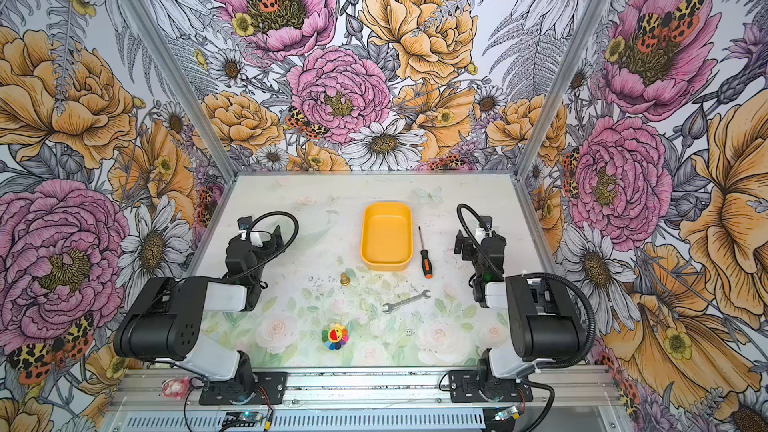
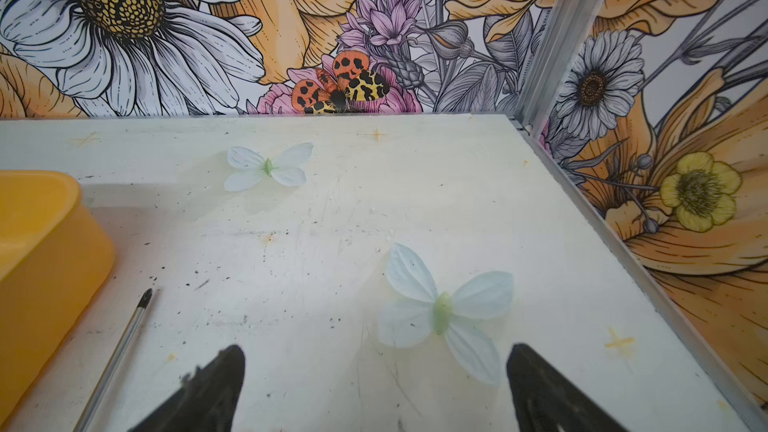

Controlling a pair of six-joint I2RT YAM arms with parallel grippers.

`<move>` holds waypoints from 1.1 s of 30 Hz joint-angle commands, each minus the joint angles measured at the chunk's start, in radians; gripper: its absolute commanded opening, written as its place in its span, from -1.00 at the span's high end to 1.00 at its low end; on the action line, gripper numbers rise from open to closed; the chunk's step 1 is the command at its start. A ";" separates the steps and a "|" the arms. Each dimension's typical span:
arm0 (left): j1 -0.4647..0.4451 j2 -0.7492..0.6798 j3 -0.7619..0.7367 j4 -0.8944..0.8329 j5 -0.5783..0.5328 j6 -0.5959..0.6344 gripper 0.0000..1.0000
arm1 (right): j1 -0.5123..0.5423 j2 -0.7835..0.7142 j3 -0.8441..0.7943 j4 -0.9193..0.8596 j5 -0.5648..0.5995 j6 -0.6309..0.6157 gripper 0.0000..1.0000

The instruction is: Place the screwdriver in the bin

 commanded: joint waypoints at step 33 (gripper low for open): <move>-0.043 -0.082 -0.006 -0.020 0.000 0.048 -0.97 | 0.010 -0.077 0.048 -0.093 0.113 0.035 -0.99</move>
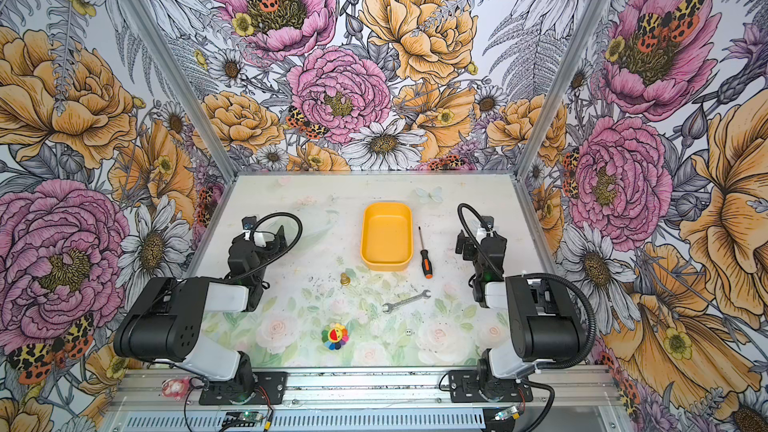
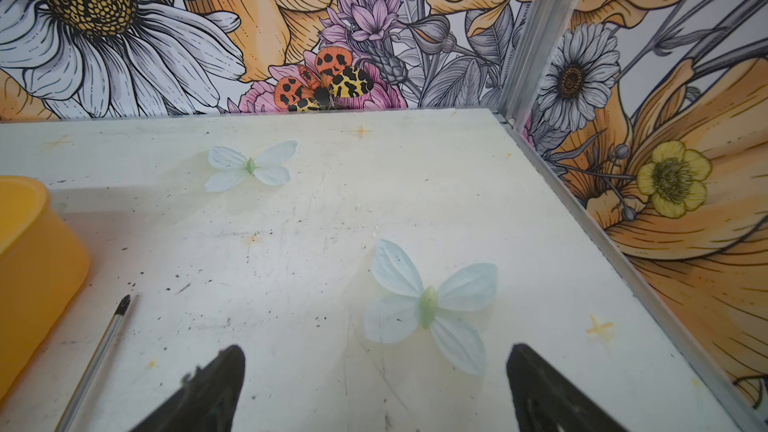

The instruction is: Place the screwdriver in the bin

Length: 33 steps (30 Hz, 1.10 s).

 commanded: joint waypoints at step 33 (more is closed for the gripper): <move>-0.095 -0.430 0.283 -0.951 0.312 -0.424 -0.98 | 0.278 -0.080 0.363 -1.093 -0.320 0.303 -0.62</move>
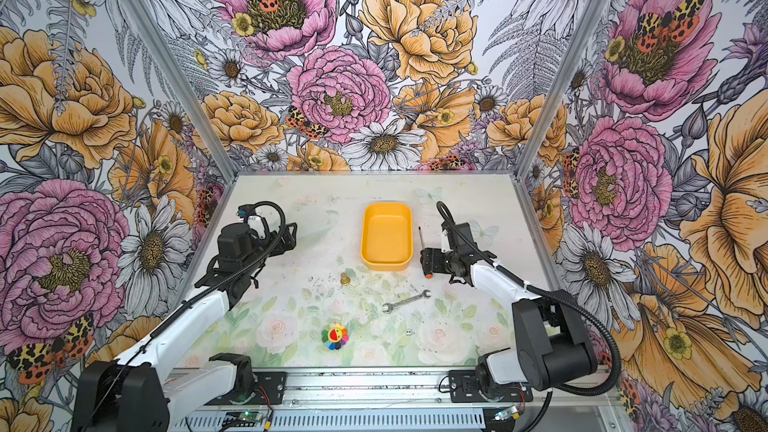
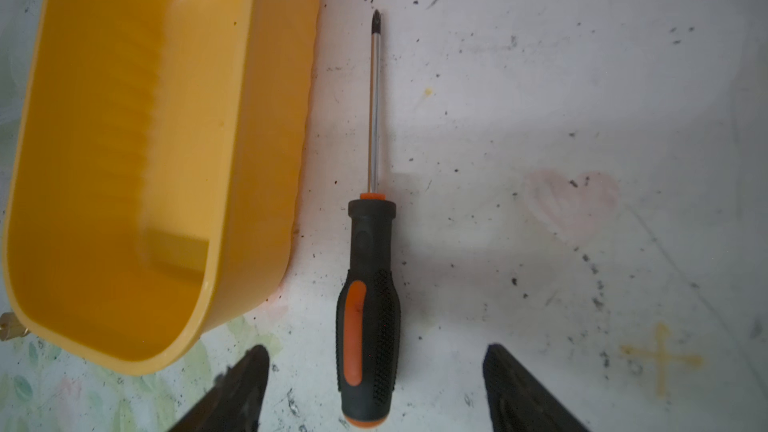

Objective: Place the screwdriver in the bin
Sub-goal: 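Reach the right gripper forward to the screwdriver beside the yellow bin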

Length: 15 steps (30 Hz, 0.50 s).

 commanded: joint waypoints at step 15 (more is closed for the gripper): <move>-0.014 0.131 0.135 -0.114 0.192 -0.105 -0.97 | 0.047 0.139 0.105 -0.041 0.061 0.001 -0.45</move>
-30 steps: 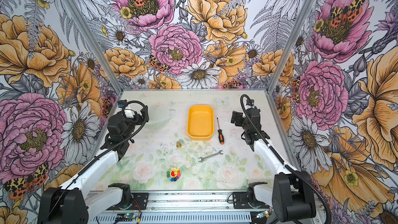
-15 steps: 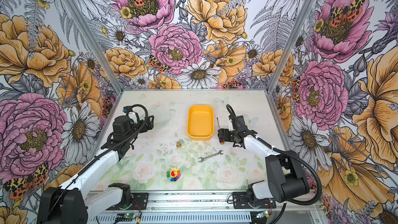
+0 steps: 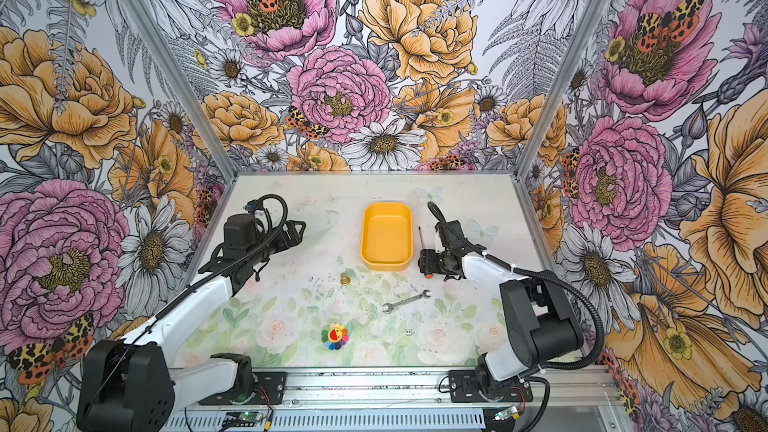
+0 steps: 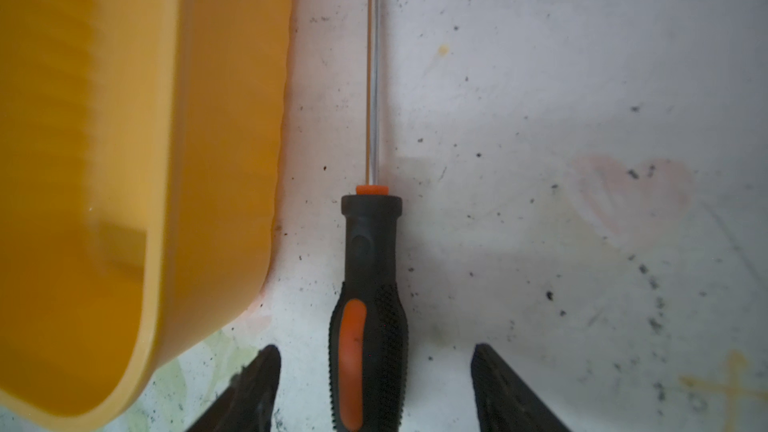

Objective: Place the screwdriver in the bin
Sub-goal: 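Reach the right gripper forward to the screwdriver beside the yellow bin, then close the right gripper on the orange-and-black screwdriver handle and lift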

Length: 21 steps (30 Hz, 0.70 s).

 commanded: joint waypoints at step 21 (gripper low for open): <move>-0.117 0.180 0.140 -0.007 0.106 -0.031 -0.97 | 0.053 0.125 0.090 -0.063 0.102 -0.037 -0.05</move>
